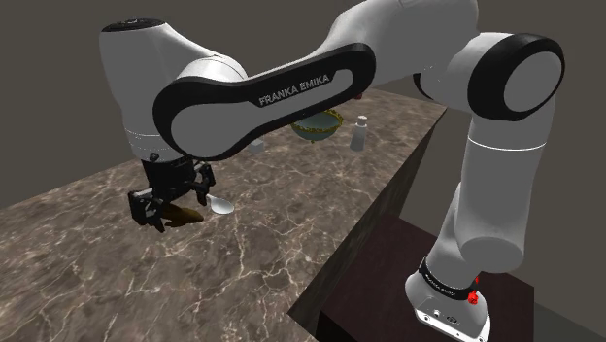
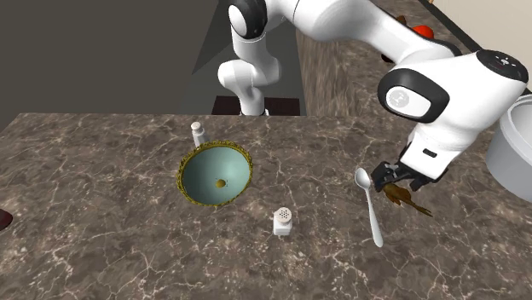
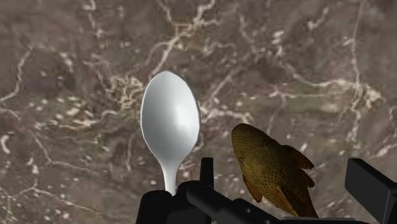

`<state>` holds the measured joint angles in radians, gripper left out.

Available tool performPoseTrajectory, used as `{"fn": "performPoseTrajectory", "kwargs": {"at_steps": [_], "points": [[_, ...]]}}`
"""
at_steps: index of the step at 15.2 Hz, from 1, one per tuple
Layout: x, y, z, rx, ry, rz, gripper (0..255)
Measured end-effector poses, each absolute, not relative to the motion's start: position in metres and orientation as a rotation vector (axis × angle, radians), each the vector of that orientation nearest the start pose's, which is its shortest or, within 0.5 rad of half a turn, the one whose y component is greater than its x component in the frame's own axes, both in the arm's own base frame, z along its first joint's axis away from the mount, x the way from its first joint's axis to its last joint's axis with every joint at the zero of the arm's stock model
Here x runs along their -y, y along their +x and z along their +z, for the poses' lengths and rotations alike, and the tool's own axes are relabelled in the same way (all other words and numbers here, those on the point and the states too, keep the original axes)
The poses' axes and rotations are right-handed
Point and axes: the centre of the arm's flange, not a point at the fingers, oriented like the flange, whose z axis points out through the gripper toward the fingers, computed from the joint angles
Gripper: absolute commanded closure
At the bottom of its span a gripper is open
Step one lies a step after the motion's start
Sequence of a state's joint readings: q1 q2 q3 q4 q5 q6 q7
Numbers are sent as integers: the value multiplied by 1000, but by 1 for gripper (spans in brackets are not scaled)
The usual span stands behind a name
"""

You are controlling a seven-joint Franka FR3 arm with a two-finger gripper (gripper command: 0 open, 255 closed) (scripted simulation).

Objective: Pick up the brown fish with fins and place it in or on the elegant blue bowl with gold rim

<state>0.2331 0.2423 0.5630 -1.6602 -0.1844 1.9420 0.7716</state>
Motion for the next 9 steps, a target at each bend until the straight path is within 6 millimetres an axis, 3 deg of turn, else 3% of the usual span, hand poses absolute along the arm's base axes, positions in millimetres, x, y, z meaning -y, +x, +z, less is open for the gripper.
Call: {"fn": "performPoseTrajectory", "kwargs": {"at_steps": [5,6,9], "points": [[-423,472,489,104,-3114,-139,0],[-423,472,489,104,-3114,-139,255],[-423,472,490,103,-3113,-142,255]]}}
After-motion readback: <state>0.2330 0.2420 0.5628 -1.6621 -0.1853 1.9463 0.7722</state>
